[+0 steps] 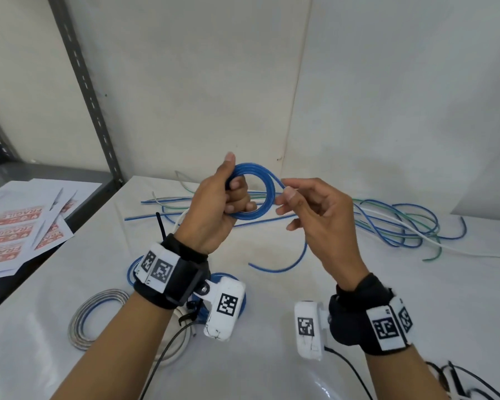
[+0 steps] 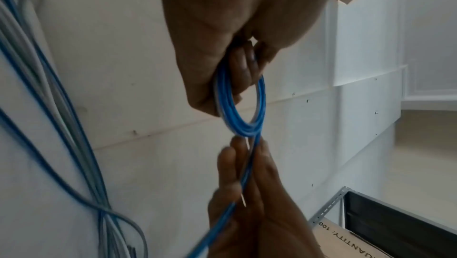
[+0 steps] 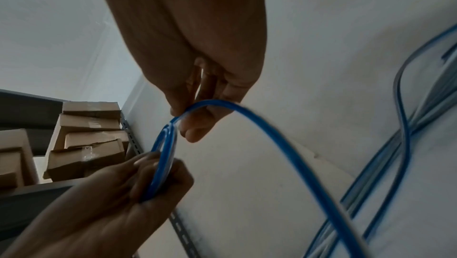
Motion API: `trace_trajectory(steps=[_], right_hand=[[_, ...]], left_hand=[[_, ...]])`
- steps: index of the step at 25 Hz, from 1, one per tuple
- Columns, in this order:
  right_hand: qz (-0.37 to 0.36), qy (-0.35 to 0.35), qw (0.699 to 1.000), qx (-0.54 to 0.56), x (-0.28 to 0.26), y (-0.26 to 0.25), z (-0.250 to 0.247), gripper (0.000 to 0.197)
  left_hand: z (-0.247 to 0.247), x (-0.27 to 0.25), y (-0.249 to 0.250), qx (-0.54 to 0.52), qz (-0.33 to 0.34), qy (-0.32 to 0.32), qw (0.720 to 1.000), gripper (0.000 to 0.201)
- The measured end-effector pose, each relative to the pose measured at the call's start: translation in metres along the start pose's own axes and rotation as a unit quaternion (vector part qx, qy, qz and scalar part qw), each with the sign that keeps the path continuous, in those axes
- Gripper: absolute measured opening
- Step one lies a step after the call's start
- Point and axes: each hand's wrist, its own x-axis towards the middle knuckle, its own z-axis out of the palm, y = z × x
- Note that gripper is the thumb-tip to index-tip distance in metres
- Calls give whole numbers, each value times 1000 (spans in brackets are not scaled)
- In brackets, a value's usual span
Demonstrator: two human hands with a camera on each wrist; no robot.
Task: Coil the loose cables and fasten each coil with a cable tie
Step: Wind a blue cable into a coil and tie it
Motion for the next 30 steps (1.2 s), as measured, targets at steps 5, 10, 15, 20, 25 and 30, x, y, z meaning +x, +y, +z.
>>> trace_trajectory(steps=[5,10,15,20,25,30], right_hand=[[6,45,998,53,-8,5,27,21],[-29,23,999,-5,-1,3,7,20],[-47,-96,985,-135,5,2,-12,22],[-33,-27,996,-75,3,0,-11,18],[-15,8,1000,11,-4,3,13,25],[-18,68,997,29,-6,6,22,29]], left_hand=[[9,-2,-12,-85,21,48,995,51],[5,0,-8,-29,-35,-8,999,46],[10,-7,-12,210,-40,-51,976,49],[5,-1,-11,97,9,27,995,45],[6,-2,-5,-70,29,65,995,45],[14,-5,-16,-139,10,34,990,46]])
